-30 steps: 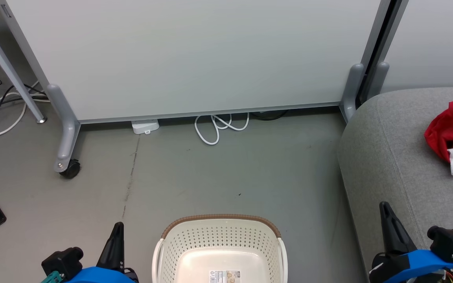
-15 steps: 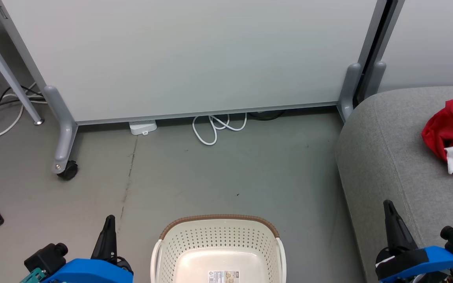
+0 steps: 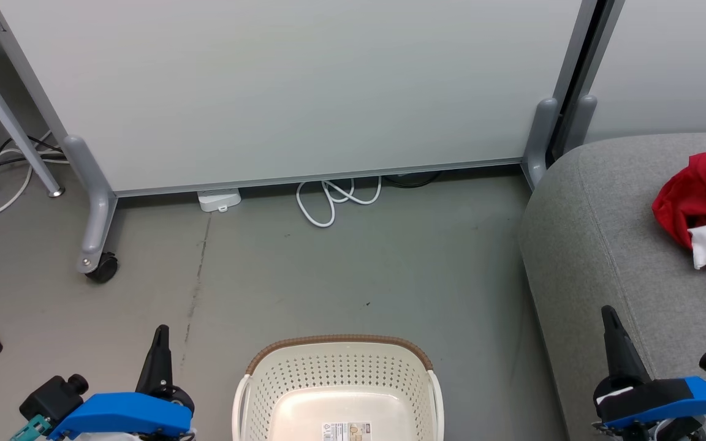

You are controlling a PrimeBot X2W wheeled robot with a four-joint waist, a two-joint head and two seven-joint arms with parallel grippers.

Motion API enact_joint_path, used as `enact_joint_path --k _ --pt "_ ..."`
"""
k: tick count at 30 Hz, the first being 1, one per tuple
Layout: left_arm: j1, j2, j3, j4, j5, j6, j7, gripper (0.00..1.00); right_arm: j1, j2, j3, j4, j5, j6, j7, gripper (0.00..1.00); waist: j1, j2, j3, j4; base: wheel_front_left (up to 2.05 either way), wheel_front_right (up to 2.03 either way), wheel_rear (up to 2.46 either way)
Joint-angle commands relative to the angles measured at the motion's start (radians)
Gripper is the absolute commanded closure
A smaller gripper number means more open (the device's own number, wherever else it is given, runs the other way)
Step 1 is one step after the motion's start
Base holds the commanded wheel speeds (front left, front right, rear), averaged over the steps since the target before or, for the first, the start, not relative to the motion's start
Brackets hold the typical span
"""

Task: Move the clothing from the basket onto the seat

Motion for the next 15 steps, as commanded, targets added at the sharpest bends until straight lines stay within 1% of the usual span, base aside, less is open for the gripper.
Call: enact_joint_path --k 1,15 --pt "-0.029 0.0 0.015 -0.02 -0.034 -0.001 0.01 1.0 -0.029 -0.006 -0.004 -0.016 0.045 0.0 0.009 1.0 -0.0001 0.0 0.0 -0.001 0.0 0.0 0.0" --pt "-0.037 -0.015 0.055 -0.046 -0.169 -0.002 0.054 1.0 -0.039 -0.007 -0.008 -0.02 0.225 0.0 0.047 1.0 -0.0001 0.0 -0.001 -0.009 0.0 0.0 0.0"
